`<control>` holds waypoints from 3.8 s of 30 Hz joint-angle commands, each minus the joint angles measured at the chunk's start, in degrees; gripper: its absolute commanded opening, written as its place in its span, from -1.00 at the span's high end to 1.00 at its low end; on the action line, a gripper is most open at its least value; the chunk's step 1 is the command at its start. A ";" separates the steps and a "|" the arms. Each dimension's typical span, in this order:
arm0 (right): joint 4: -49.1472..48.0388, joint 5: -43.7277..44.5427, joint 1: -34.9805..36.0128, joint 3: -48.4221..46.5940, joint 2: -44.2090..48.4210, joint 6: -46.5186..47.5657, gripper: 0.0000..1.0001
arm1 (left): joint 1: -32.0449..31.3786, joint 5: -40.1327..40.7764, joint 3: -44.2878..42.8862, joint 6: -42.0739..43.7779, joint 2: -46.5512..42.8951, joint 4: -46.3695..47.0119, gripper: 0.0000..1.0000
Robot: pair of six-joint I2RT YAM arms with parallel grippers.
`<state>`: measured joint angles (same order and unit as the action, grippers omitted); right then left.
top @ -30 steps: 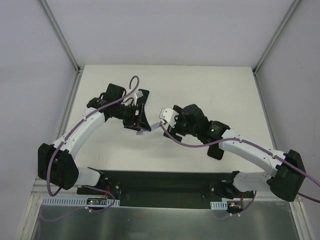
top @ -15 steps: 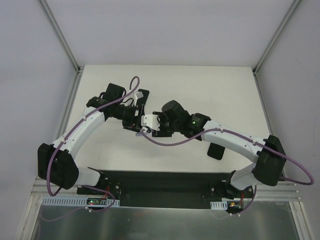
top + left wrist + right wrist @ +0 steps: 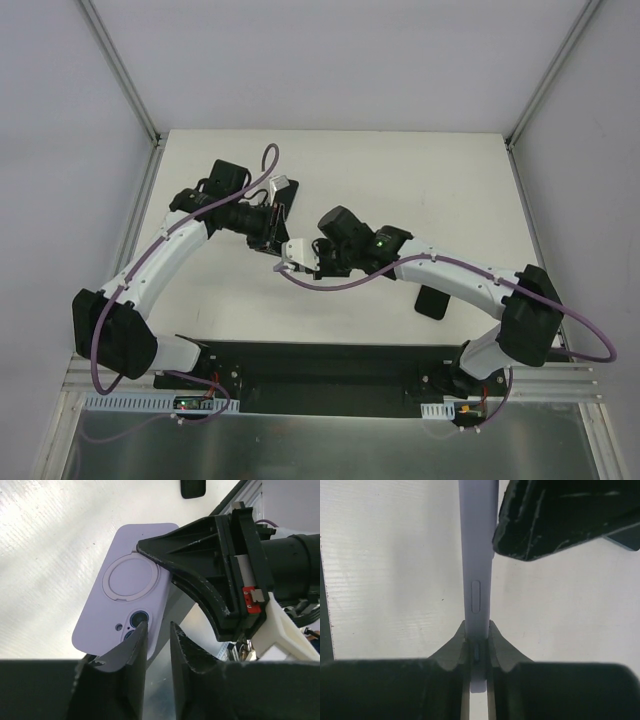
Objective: Take the phone out of the phone case
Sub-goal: Pick up the phone at the corner of the board, then remove the phone case from the phone.
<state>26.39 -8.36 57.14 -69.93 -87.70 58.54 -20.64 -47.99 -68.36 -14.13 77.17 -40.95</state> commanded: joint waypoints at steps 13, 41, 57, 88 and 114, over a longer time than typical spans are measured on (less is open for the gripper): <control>-9.95 -16.30 -16.35 6.39 13.25 -40.37 0.97 | 8.07 0.18 -5.82 -2.56 -1.58 2.79 -0.32; -79.56 -42.43 -26.83 22.47 6.23 -122.44 0.97 | 7.81 -18.11 27.32 -58.73 1.93 94.64 -0.80; -76.75 -45.43 -23.75 21.94 2.97 -120.77 0.97 | 4.65 -17.76 21.16 -74.11 10.81 113.19 -0.18; -5.12 -0.26 -15.23 11.40 26.97 -83.15 -0.73 | 4.21 -11.08 18.35 -63.48 2.91 91.76 1.00; -6.11 3.08 -12.67 9.64 25.04 -84.91 -0.71 | 4.21 -11.43 18.26 -60.75 1.23 87.27 1.00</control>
<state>18.81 -7.88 44.18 -57.06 -62.30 -26.28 -16.14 -59.44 -47.55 -75.46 81.69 43.40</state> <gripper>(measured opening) 0.859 0.113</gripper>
